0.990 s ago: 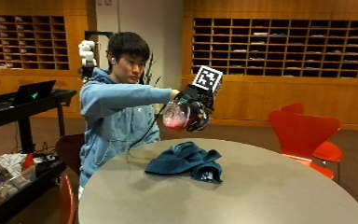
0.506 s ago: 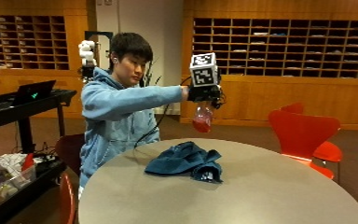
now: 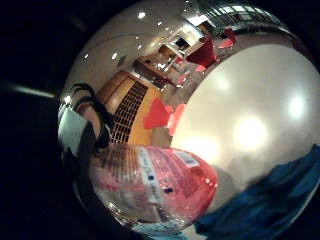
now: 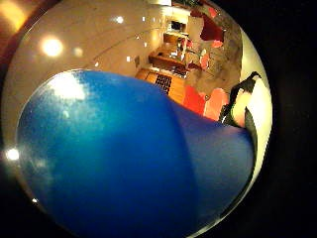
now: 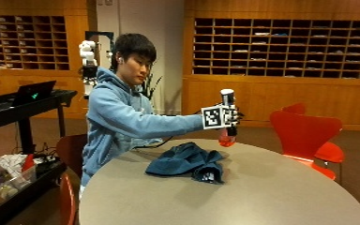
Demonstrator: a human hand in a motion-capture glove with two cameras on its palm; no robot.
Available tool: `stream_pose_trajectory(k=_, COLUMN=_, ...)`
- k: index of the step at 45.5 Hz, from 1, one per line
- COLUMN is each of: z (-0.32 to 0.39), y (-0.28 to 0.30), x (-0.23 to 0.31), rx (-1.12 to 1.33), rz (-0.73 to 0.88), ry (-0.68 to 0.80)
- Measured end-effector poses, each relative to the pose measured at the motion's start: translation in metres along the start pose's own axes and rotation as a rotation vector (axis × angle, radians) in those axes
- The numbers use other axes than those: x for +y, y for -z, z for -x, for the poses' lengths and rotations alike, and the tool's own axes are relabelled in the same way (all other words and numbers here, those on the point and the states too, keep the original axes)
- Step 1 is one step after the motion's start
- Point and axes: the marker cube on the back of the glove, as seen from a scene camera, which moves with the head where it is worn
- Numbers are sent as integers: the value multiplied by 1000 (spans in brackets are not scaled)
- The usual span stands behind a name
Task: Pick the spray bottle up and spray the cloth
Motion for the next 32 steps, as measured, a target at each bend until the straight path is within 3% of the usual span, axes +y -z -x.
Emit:
stream_pose_trajectory(k=16, z=-55, y=-48, x=9, rx=46, rz=85, ry=-26)
stream_pose_trajectory(k=22, z=-51, y=-32, x=43, rx=31, rz=385, ry=-4)
stream_pose_trajectory(k=25, z=-51, y=-29, x=27, rx=88, rz=278, ry=23)
stream_pose_trajectory(k=29, z=-29, y=-7, x=38, rx=-10, rz=347, ry=21)
stream_pose_trajectory(k=32, z=-41, y=-1, x=30, rx=100, rz=222, ry=49)
